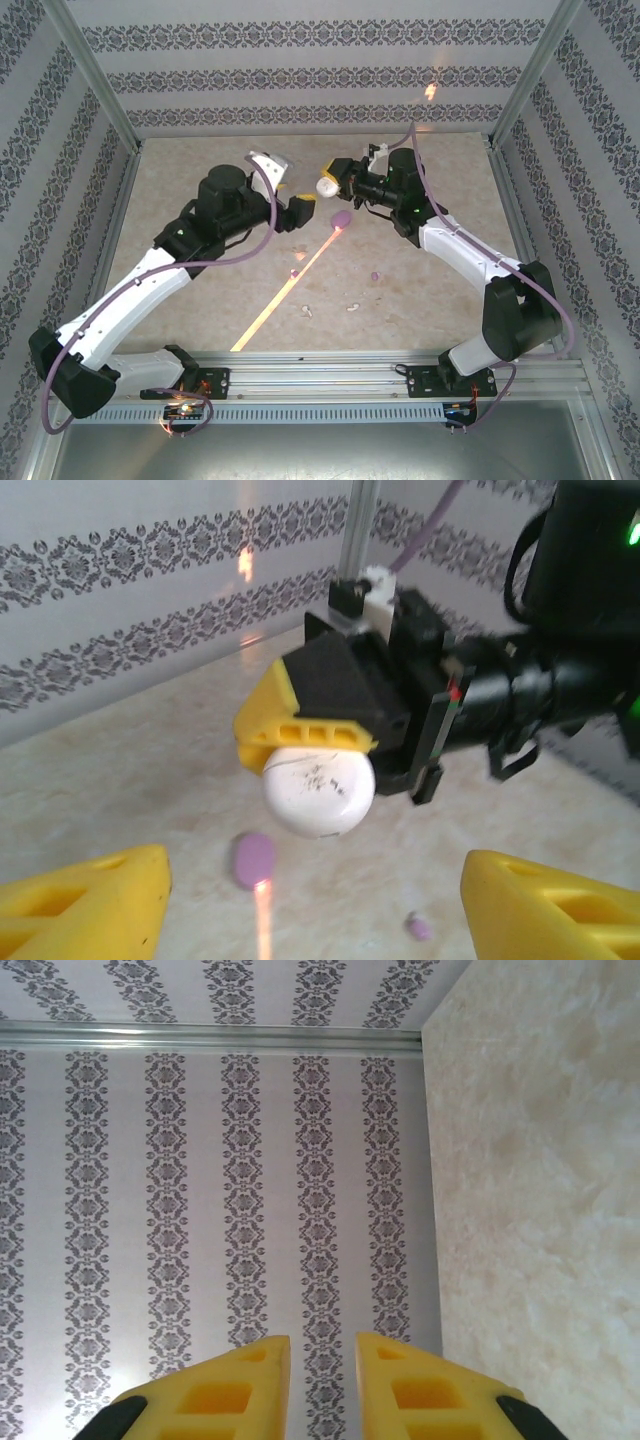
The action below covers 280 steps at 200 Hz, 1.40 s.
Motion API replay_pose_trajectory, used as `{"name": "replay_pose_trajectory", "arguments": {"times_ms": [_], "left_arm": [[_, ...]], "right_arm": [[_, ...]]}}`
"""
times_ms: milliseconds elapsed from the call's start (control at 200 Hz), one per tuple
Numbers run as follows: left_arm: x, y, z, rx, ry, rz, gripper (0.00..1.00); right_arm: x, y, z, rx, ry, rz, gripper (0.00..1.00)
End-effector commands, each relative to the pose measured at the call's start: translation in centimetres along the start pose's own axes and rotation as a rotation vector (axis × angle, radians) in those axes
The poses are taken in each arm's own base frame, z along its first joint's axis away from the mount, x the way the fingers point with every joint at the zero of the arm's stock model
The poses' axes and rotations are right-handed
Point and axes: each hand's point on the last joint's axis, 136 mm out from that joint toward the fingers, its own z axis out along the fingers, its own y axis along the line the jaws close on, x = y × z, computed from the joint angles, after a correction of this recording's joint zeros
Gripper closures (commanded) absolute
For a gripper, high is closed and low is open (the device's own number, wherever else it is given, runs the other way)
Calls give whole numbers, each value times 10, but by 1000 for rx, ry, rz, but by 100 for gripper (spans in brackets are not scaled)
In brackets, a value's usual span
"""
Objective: Insert the wireless bluetooth earbuds into the charging case
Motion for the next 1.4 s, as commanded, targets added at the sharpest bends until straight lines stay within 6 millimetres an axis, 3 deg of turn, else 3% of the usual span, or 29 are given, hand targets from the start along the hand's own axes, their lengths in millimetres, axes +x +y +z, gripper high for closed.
{"name": "replay_pose_trajectory", "arguments": {"times_ms": [0, 140, 360, 719, 1104, 1229, 1394], "left_arm": [[1, -6, -2, 135, 56, -325, 27], [-13, -5, 2, 259, 39, -542, 38], [-12, -6, 18, 321, 43, -672, 40], [-1, -2, 35, 350, 42, -746, 40], [-9, -7, 43, 442, 4, -799, 43], [-13, -9, 44, 466, -2, -804, 53], [-17, -12, 42, 496, -12, -794, 80]], "right_arm": [[-3, 30, -4, -71, 10, -145, 96], [-2, 41, -6, -108, 27, -185, 96], [2, 53, -8, -148, 45, -212, 96], [12, 67, -9, -188, 69, -222, 96], [23, 83, -4, -220, 98, -245, 96], [27, 86, -3, -227, 110, -252, 96], [31, 84, -3, -217, 130, -269, 92]]}}
